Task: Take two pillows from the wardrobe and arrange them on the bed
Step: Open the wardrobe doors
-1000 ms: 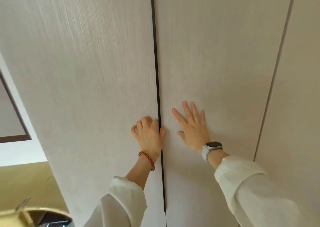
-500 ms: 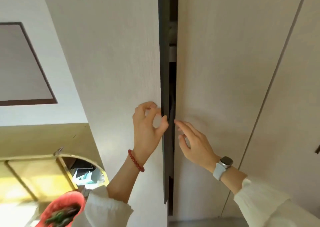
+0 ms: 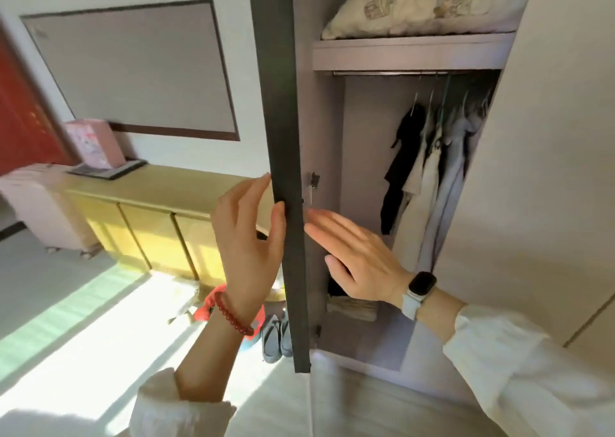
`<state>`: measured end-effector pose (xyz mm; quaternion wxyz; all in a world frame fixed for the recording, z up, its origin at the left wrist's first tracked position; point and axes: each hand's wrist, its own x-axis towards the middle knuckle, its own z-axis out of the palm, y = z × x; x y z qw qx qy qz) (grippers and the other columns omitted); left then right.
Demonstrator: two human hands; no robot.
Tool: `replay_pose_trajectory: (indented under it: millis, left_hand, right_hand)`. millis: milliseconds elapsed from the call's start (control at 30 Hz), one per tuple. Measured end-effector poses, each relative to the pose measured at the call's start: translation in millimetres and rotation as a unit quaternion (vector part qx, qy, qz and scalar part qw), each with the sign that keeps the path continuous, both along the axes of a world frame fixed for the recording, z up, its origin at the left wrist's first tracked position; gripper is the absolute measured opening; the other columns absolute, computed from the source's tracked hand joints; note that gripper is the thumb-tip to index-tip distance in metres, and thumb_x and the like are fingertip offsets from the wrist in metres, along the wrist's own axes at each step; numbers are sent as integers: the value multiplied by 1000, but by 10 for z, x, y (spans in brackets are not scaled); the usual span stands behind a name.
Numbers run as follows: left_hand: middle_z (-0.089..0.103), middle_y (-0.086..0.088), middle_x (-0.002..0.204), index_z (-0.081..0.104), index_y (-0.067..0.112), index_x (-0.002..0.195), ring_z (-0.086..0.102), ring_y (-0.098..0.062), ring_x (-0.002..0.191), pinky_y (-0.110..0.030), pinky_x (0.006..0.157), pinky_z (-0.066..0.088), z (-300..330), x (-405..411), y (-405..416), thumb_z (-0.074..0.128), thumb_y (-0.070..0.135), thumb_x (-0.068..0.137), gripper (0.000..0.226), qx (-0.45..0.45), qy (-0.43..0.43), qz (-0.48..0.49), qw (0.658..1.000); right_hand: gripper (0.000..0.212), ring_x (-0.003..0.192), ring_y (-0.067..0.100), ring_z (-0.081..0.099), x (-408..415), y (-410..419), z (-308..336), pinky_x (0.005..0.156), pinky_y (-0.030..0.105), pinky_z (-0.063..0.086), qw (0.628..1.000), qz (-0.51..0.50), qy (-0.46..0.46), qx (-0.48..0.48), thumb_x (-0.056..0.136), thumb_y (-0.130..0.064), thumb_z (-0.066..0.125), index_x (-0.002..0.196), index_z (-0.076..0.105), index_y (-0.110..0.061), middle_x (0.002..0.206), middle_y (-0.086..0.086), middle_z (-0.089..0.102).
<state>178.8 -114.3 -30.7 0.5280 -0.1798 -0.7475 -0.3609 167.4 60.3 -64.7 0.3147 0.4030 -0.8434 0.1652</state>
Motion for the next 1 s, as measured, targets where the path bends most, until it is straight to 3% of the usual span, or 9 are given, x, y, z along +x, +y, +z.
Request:
replay_pose_trajectory:
  millis: [167,233,367,567,833,1000]
  left_hand:
    - [55,-19,112,52,11,115,44,-23,105,-35,87,39,-133,55,-279,56,3,82,35,2,20,118,993]
    - [58,-17,111,51,11,115,47,-25,103,-36,84,39,-246,39,-269,51,6,83,32,-69,10,96,993]
    - [62,-16,112,57,8,115,56,-33,98,-41,76,46,-356,-191,-50,51,10,83,33,-146,-103,23,984]
    - [56,-17,125,52,6,123,53,-36,110,-49,93,38,-232,-954,686,58,9,83,40,-189,-197,-30,962]
    - [47,-12,135,42,12,132,43,-30,120,-46,98,33,625,-1888,2326,48,18,89,44,-221,-105,-106,964]
    - [39,-8,142,27,12,140,33,-23,130,-41,104,25,1096,-2222,3263,45,25,91,54,-234,-44,-120,964]
  right_hand:
    - [43,125,29,44,-187,-313,-9,96,45,46,1000,-11,-9,-18,82,-6,48,125,48,-7,133,16,51]
    - [38,121,31,49,-263,-274,-31,92,45,49,999,-27,-9,-14,78,1,52,116,55,-4,124,16,58]
    - [29,114,31,55,-353,60,-35,86,46,51,995,-91,-27,-17,80,2,50,105,63,-3,110,14,65]
    - [32,116,35,52,-503,940,146,93,52,46,975,-219,-43,-12,80,3,49,109,61,-1,114,18,63]
    - [47,120,42,47,-908,2284,906,97,57,42,924,-379,38,-30,74,2,51,121,52,-1,127,24,54]
    - [56,128,39,40,-1123,2925,1257,103,50,35,898,-426,93,-50,74,1,55,129,45,-5,138,20,45]
